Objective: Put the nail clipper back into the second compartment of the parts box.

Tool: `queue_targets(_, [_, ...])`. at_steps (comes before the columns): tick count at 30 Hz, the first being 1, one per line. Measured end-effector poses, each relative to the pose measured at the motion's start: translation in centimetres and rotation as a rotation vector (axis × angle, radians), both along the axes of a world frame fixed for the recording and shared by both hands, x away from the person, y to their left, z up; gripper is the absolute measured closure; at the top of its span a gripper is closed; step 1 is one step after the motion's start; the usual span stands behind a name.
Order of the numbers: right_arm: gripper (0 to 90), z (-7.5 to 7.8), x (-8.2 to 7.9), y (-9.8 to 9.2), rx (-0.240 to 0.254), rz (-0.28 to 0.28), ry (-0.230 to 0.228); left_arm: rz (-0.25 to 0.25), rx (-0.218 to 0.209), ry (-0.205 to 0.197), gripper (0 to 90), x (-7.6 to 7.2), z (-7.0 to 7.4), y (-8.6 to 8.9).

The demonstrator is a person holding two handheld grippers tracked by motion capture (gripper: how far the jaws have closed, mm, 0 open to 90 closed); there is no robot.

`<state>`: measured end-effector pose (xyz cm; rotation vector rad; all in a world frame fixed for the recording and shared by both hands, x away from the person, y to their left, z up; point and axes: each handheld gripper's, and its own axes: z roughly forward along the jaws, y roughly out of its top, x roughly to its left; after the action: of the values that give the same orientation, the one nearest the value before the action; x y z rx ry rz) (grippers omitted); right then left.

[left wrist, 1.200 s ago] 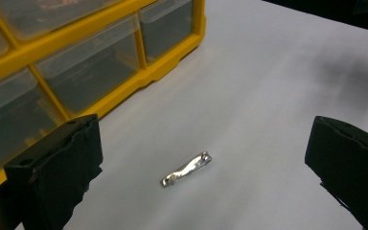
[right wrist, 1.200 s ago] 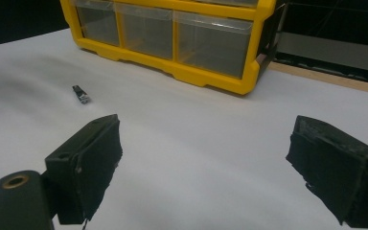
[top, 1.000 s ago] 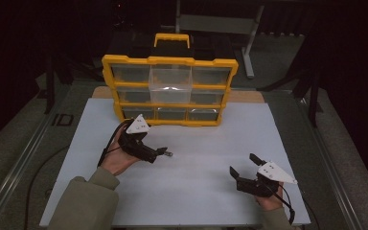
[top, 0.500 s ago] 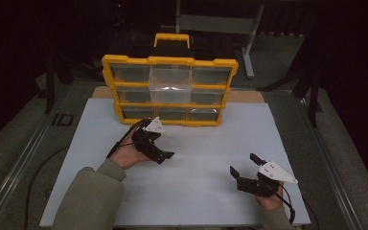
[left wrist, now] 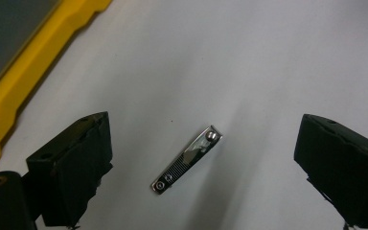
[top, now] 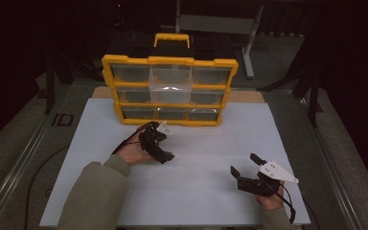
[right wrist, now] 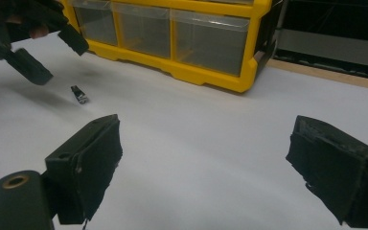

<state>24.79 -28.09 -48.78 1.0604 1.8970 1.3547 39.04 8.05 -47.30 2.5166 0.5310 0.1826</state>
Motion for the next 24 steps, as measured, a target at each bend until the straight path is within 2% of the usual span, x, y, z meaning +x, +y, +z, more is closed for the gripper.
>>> queue_targets(3, [10.8,0.0,0.0,0.0,-0.005,0.002,0.004,0.0,0.017,0.0,9.5,0.2,-0.5,-0.1])
queue_targets(4, [10.8,0.0,0.0,0.1,-0.006,0.003,0.004,0.004,0.027,0.018,9.6,0.6,-1.0,-0.1])
queue_targets(6, [10.8,0.0,0.0,0.1,-0.005,0.004,0.003,0.014,0.03,0.027,10.8,0.7,-1.3,-0.1])
queue_targets(11, [10.8,0.0,0.0,0.1,-0.004,0.005,0.008,-0.01,0.054,0.037,15.5,0.7,-1.9,-0.4])
queue_targets(12, [10.8,-0.1,0.0,0.1,-0.003,0.005,0.008,-0.023,0.079,0.028,16.7,0.7,-2.2,-0.5])
queue_targets(15, [10.8,-0.1,0.0,0.2,-0.004,0.008,0.007,-0.03,0.08,0.034,21.7,0.8,-2.4,-0.7])
queue_targets(17, [10.8,-0.1,0.0,0.2,-0.004,0.008,0.008,-0.039,0.075,0.043,28.0,0.9,-2.6,-0.8])
queue_targets(18, [10.8,-0.1,0.0,0.2,-0.003,0.009,0.008,-0.04,0.072,0.061,33.5,1.1,-2.8,-0.8])
queue_targets(22, [10.8,-0.1,0.0,0.2,0.001,0.008,0.008,-0.027,0.067,0.064,46.4,1.4,-2.9,-0.6])
queue_targets(24, [10.8,-0.1,0.0,0.2,0.002,0.008,0.007,-0.038,0.065,0.064,51.8,1.4,-2.9,-0.6])
